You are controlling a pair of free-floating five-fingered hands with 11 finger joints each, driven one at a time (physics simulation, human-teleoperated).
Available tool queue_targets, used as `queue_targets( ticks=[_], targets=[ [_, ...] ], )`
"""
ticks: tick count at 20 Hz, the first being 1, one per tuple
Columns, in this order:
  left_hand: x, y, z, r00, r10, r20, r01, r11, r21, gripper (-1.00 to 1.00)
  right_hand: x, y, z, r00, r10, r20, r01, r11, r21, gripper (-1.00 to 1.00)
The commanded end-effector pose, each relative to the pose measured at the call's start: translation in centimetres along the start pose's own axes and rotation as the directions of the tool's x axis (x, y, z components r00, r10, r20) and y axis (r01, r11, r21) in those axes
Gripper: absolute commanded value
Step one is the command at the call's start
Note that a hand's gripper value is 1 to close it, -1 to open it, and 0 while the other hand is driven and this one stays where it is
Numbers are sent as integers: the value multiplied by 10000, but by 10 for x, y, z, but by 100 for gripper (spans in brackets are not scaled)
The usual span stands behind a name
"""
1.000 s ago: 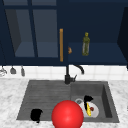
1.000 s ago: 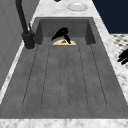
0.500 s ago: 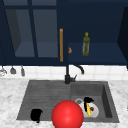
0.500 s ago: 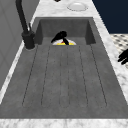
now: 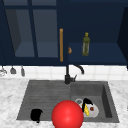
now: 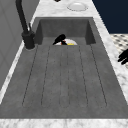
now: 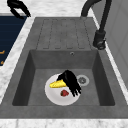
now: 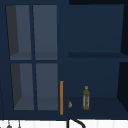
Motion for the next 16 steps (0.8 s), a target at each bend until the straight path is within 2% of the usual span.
queue_targets(
  ticks=[1,3,7,9,13,16],
  targets=[
    [0,0,0,10000,0,0,0,10000,0,0,11,1,-8,9957,-868,-326,876,9958,258,-100],
    [0,0,0,10000,0,0,0,10000,0,0,17,1,0,9960,-750,-489,751,9972,-5,-100],
    [0,0,0,10000,0,0,0,10000,0,0,24,8,10,9914,-959,-890,921,9947,-457,-100],
    [0,0,0,10000,0,0,0,10000,0,0,30,16,17,9896,-1098,-931,1026,9916,-789,-100],
    [0,0,0,10000,0,0,0,10000,0,0,21,36,36,9865,-1487,-690,1392,9821,-1271,-100],
    [0,0,0,10000,0,0,0,10000,0,0,15,41,31,9866,-1400,-838,1307,9856,-1077,-100]
  ],
)
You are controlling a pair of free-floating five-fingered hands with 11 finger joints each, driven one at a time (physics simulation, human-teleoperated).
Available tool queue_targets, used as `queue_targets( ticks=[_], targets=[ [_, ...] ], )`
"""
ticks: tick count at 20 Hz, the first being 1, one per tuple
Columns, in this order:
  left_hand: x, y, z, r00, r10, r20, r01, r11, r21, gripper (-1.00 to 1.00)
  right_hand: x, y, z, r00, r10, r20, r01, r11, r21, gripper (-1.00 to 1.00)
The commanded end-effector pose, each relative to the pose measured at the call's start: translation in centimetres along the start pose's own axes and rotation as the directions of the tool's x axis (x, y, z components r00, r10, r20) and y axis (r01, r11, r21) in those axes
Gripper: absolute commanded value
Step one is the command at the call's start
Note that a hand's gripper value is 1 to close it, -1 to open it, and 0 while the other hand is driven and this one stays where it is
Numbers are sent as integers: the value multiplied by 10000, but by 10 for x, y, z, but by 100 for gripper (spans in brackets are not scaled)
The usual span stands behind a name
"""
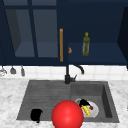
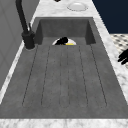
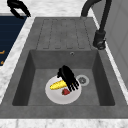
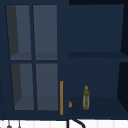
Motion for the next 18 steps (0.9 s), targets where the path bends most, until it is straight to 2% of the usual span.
queue_targets(
  ticks=[1,5,8,10,11,12,13,16,18],
  targets=[
    [0,0,0,10000,0,0,0,10000,0,0,-5,13,-2,9996,-265,-138,266,9996,70,-100],
    [0,0,0,10000,0,0,0,10000,0,0,2,-2,-11,9999,-144,67,143,9998,104,-100],
    [0,0,0,10000,0,0,0,10000,0,0,2,-5,-6,9997,234,-44,-232,9989,413,-100],
    [0,0,0,10000,0,0,0,10000,0,0,5,3,-6,9992,376,-102,-372,9986,385,-100],
    [0,0,0,10000,0,0,0,10000,0,0,16,7,-15,9976,620,-299,-607,9972,427,-100],
    [0,0,0,10000,0,0,0,10000,0,0,17,12,-12,9965,786,-302,-778,9966,270,100],
    [0,0,0,10000,0,0,0,10000,0,0,16,11,-9,9944,1005,-317,-998,9948,226,100],
    [0,0,0,10000,0,0,0,10000,0,0,10,-1,1,9956,798,-495,-800,9968,-26,100],
    [0,0,0,10000,0,0,0,10000,0,0,12,-8,-3,9953,787,-565,-814,9955,-481,100]
  ],
)
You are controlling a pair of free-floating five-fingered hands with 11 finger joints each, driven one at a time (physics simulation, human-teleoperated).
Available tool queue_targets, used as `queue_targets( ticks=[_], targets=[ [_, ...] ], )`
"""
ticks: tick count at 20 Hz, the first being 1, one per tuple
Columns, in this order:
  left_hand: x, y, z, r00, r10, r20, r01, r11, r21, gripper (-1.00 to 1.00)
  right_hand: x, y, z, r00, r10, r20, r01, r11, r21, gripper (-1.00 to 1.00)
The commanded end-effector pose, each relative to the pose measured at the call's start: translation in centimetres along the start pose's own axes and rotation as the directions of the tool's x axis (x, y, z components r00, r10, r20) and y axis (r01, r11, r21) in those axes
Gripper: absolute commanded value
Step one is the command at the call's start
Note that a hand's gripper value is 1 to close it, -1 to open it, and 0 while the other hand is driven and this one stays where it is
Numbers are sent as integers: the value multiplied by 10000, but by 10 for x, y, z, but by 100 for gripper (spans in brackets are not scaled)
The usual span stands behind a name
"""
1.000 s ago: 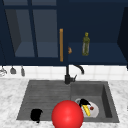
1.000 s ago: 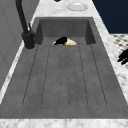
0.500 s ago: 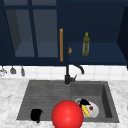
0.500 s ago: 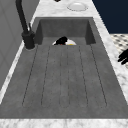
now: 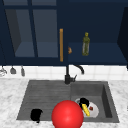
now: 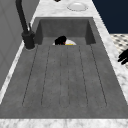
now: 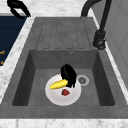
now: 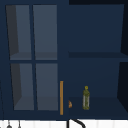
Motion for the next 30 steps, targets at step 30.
queue_targets(
  ticks=[30],
  targets=[
    [0,0,0,10000,0,0,0,10000,0,0,-52,-125,100,9928,-187,1186,287,9961,-832,100]
  ],
)
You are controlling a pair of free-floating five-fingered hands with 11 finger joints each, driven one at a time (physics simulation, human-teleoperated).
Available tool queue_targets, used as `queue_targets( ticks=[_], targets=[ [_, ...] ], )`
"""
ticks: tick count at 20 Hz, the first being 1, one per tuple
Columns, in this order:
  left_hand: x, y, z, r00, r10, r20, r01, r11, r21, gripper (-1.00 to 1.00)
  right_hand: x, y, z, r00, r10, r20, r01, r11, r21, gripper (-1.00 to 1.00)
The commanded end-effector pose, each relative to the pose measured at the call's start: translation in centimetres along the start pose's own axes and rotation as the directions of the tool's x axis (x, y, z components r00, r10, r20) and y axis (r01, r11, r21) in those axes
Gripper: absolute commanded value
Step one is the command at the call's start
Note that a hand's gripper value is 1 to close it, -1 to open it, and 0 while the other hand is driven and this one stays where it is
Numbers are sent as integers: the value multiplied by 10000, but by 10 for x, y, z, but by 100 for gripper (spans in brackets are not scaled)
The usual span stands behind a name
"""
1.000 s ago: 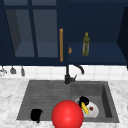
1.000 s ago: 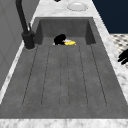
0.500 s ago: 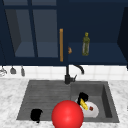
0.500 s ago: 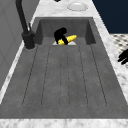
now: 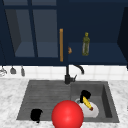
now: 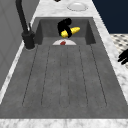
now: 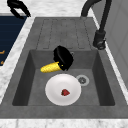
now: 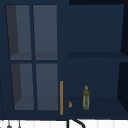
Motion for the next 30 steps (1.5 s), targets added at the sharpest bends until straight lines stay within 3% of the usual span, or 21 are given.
queue_targets(
  ticks=[1,11,17,23,25,30],
  targets=[
    [0,0,0,10000,0,0,0,10000,0,0,-12,-18,17,9973,636,371,-612,9962,-612,100],
    [0,0,0,10000,0,0,0,10000,0,0,-35,-45,58,9936,1114,177,-1094,9899,-899,100],
    [0,0,0,10000,0,0,0,10000,0,0,-38,-49,64,9850,1725,-81,-1724,9798,-1010,100],
    [0,0,0,10000,0,0,0,10000,0,0,-41,-53,71,9797,1990,-254,-2006,9715,-1261,100],
    [0,0,0,10000,0,0,0,10000,0,0,-41,-57,74,9810,1928,-197,-1937,9715,-1368,100],
    [0,0,0,10000,0,0,0,10000,0,0,-55,-77,104,9913,1236,463,-1144,9795,-1658,100]
  ],
)
